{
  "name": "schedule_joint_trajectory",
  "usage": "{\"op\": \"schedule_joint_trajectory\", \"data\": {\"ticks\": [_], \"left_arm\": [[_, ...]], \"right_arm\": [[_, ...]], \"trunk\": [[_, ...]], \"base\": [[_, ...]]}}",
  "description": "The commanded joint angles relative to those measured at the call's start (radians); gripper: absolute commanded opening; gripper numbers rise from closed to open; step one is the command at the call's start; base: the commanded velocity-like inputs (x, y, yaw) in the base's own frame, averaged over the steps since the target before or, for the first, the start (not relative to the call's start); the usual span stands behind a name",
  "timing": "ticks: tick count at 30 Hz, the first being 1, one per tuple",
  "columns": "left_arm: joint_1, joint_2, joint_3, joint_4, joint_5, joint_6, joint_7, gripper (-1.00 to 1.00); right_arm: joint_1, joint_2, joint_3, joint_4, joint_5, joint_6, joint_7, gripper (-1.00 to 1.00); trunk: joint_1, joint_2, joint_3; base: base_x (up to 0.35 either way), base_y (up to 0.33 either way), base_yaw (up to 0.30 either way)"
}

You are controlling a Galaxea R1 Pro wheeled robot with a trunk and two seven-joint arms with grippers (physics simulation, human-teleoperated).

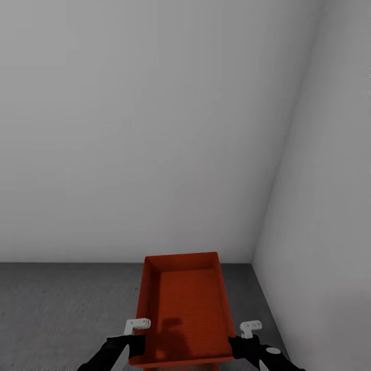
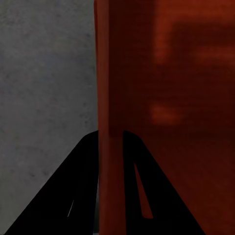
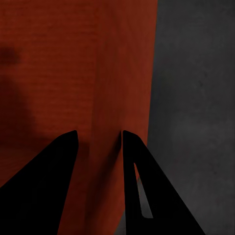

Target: Move the two storage containers from the living room to the garage. In the garage, place one container on the floor and stack the other container on top of it (either order is fine).

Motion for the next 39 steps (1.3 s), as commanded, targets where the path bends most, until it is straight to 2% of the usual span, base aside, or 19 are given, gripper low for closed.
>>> {"op": "schedule_joint_trajectory", "data": {"ticks": [1,9,33,39], "left_arm": [[-0.001,0.000,0.006,-0.026,-0.022,-0.055,0.047,-1.00],[-0.001,-0.002,0.006,-0.026,-0.023,-0.055,0.047,-1.00],[-0.001,-0.003,0.006,-0.026,-0.022,-0.055,0.047,-1.00],[-0.001,-0.004,0.006,-0.026,-0.023,-0.055,0.047,-1.00]], "right_arm": [[0.001,0.018,0.036,0.003,-0.004,-0.004,0.031,-1.00],[0.000,0.018,0.036,0.003,-0.004,-0.005,0.031,-1.00],[0.001,0.018,0.036,0.003,-0.005,-0.005,0.030,-1.00],[0.001,0.018,0.036,0.003,-0.004,-0.004,0.024,-1.00]], "trunk": [[0.004,-0.008,-0.005],[0.034,-0.064,-0.030],[0.034,-0.064,-0.030],[0.034,-0.064,-0.036]], "base": [[-0.075,0.000,0.000],[-0.019,0.000,0.000],[0.000,0.000,0.000],[0.000,0.000,0.000]]}}
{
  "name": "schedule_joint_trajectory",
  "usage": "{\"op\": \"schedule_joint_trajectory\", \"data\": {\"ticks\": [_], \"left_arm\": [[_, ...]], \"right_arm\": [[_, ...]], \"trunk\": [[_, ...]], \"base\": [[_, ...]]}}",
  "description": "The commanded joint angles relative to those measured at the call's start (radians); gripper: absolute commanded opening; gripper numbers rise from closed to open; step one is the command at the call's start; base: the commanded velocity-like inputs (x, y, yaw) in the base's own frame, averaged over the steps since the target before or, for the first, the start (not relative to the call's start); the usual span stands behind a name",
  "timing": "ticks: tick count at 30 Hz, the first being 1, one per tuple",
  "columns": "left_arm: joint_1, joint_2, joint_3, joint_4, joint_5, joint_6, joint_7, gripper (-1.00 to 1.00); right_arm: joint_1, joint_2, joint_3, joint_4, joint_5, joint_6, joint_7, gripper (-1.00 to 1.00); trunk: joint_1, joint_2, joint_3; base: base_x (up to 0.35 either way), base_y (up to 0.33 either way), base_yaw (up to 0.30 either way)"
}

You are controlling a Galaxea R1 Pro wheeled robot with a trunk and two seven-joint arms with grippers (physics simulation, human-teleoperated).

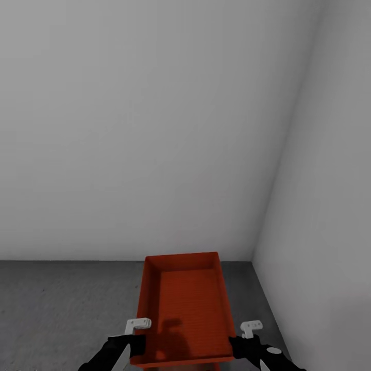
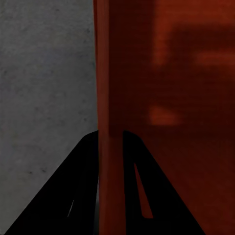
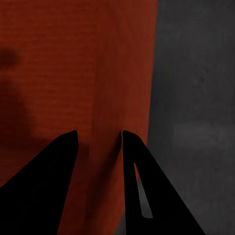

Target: Move the two storage containers from the living room to the garage. In the garage, place one container on the floor and stack the other container on top of it (either order is fine).

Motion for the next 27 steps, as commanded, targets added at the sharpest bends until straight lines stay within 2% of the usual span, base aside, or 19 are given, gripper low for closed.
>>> {"op": "schedule_joint_trajectory", "data": {"ticks": [1,27], "left_arm": [[-0.001,0.000,0.008,-0.021,-0.023,-0.060,0.039,-1.00],[-0.001,-0.001,0.008,-0.021,-0.024,-0.060,0.039,-1.00]], "right_arm": [[0.001,0.022,0.039,0.003,-0.004,-0.004,0.017,-1.00],[0.001,0.022,0.039,0.003,-0.004,-0.005,0.015,-1.00]], "trunk": [[0.000,-0.001,-0.003],[0.000,-0.001,-0.045]], "base": [[0.000,0.000,0.000],[0.000,0.000,0.000]]}}
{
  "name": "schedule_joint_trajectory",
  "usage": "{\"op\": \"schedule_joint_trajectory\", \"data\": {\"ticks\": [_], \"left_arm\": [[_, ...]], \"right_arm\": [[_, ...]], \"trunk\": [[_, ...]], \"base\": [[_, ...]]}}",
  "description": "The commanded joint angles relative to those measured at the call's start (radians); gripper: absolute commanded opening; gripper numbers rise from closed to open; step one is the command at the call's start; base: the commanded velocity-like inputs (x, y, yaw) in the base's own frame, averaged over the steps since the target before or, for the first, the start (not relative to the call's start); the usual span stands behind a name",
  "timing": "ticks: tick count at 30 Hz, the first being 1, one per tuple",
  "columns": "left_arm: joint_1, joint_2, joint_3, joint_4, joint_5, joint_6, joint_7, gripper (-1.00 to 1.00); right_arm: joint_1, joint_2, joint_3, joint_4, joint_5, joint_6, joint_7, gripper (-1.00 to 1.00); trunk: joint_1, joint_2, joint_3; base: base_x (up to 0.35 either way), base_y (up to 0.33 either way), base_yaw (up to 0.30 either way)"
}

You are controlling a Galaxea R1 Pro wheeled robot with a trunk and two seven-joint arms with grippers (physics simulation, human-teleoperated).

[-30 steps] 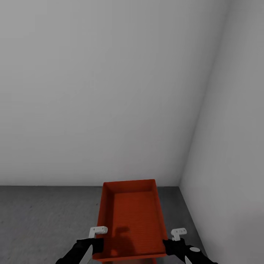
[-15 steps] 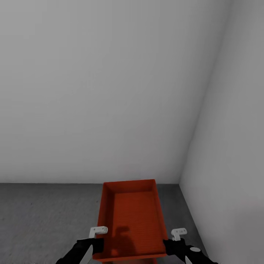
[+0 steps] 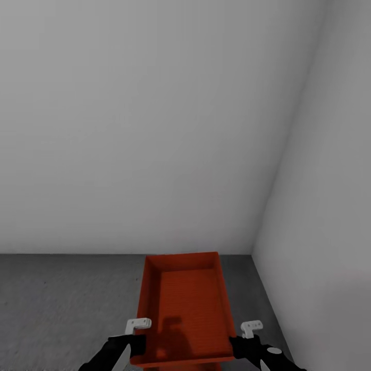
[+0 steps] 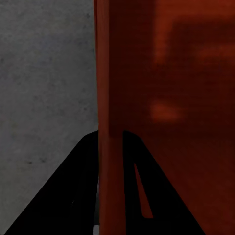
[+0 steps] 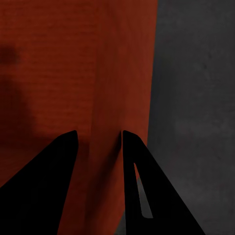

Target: Move the two storage containers from the living room to the garage. In the garage, place one container on the floor and stack the other container on top of it (either order is fine).

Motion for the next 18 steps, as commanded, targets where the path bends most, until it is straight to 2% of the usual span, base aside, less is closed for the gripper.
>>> {"op": "schedule_joint_trajectory", "data": {"ticks": [1,18], "left_arm": [[-0.001,0.000,0.008,-0.021,-0.024,-0.060,0.038,-1.00],[-0.001,0.000,0.008,-0.021,-0.026,-0.060,0.038,-1.00]], "right_arm": [[0.001,0.023,0.040,0.003,-0.004,-0.005,0.014,-1.00],[0.001,0.023,0.040,0.003,-0.004,-0.005,0.014,-1.00]], "trunk": [[0.000,-0.001,-0.003],[0.000,-0.001,-0.030]], "base": [[0.000,0.000,0.000],[0.000,0.000,0.000]]}}
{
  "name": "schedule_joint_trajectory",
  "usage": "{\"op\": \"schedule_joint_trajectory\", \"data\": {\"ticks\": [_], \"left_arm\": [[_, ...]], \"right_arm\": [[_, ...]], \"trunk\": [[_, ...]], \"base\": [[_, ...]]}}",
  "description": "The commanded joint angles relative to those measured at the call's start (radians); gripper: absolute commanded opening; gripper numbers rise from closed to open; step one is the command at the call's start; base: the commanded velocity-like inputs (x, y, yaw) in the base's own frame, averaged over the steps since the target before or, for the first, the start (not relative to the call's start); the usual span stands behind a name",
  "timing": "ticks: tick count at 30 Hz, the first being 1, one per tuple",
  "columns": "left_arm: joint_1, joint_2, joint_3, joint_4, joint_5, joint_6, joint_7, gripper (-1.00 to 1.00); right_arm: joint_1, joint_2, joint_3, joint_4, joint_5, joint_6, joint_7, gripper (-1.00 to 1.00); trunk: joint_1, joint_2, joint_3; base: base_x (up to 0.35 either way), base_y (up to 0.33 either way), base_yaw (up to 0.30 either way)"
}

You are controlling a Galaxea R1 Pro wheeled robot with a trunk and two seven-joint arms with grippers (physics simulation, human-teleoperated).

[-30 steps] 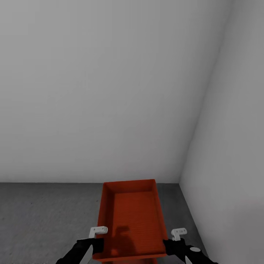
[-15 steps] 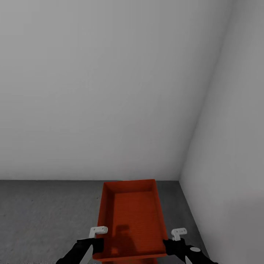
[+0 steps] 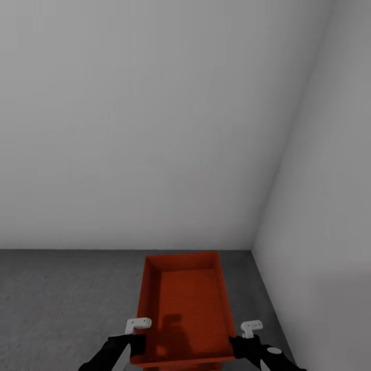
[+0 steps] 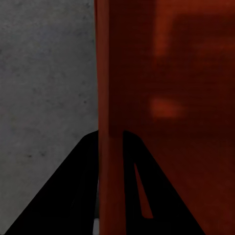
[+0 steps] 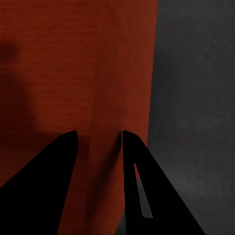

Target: Move the two storage containers from the living room to the garage. In the garage, place one container on the floor and stack the other container on top of it (either order is fine).

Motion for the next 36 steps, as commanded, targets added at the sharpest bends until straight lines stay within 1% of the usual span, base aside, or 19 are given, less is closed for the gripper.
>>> {"op": "schedule_joint_trajectory", "data": {"ticks": [1,7,36], "left_arm": [[-0.001,0.000,0.008,-0.018,-0.024,-0.062,0.038,-1.00],[-0.001,0.000,0.008,-0.018,-0.024,-0.062,0.038,-1.00],[-0.001,0.000,0.008,-0.018,-0.024,-0.062,0.038,-1.00]], "right_arm": [[0.001,0.023,0.041,0.003,-0.004,-0.005,0.013,-1.00],[0.001,0.023,0.041,0.003,-0.004,-0.005,0.013,-1.00],[0.001,0.023,0.040,0.003,-0.004,-0.005,0.010,-1.00]], "trunk": [[0.000,-0.001,-0.003],[0.000,-0.001,-0.009],[0.000,-0.001,-0.011]], "base": [[0.000,0.000,0.000],[0.000,0.000,0.000],[0.000,0.000,0.000]]}}
